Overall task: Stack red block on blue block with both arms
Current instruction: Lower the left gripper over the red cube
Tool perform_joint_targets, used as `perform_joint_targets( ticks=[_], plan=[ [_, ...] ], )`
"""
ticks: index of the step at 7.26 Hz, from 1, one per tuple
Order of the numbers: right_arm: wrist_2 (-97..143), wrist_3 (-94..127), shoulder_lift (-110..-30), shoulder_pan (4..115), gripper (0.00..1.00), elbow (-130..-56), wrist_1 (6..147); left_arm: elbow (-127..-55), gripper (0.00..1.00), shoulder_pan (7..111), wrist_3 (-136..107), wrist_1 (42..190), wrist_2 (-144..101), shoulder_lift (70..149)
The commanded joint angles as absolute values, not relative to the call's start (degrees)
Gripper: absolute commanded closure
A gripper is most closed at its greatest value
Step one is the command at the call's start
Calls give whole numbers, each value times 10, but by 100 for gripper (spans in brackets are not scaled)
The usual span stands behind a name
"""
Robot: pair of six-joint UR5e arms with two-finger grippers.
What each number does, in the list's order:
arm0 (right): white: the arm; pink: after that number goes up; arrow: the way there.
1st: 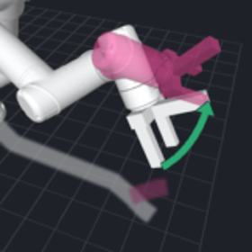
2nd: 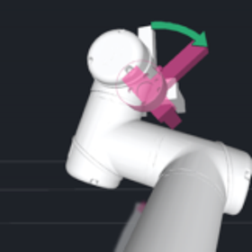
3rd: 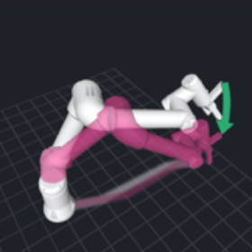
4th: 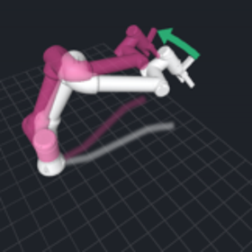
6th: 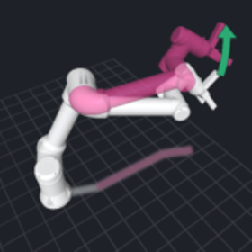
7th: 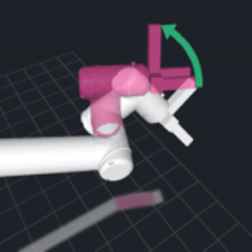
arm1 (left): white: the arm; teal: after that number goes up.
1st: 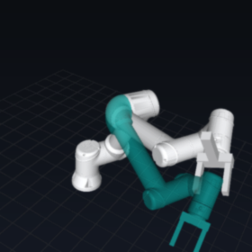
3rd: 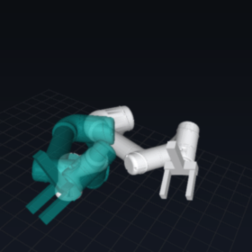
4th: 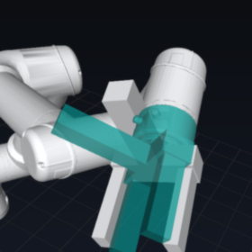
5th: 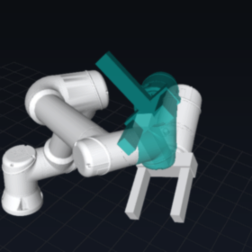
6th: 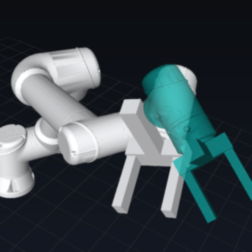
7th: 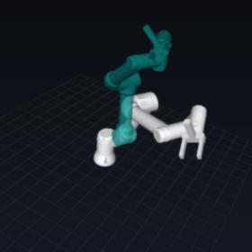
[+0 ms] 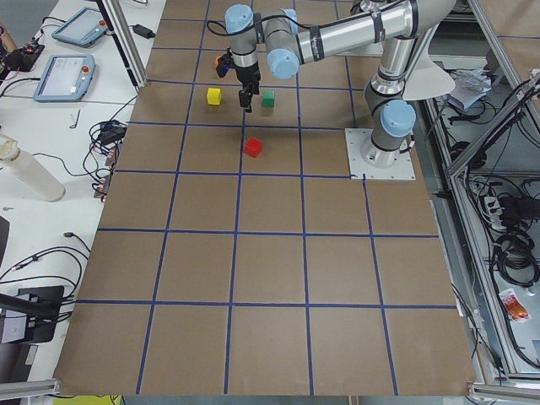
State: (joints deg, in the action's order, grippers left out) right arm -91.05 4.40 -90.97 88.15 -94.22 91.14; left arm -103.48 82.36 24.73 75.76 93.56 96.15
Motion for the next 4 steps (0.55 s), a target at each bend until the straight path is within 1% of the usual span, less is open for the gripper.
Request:
perform_joint_targets(
  ticks=[1, 2, 3, 4],
  plan=[
    [-911, 44, -910, 882, 0, -942, 911, -1083, 0, 802, 301, 688, 968, 978],
    [-911, 44, -910, 882, 0, -942, 911, -1110, 0, 802, 304, 643, 970, 997],
    [-911, 44, -910, 882, 0, -942, 911, -1118, 0, 801, 311, 603, 970, 1018],
    [-911, 44, -910, 882, 0, -942, 911, -1118, 0, 801, 312, 600, 970, 1033]
  ],
)
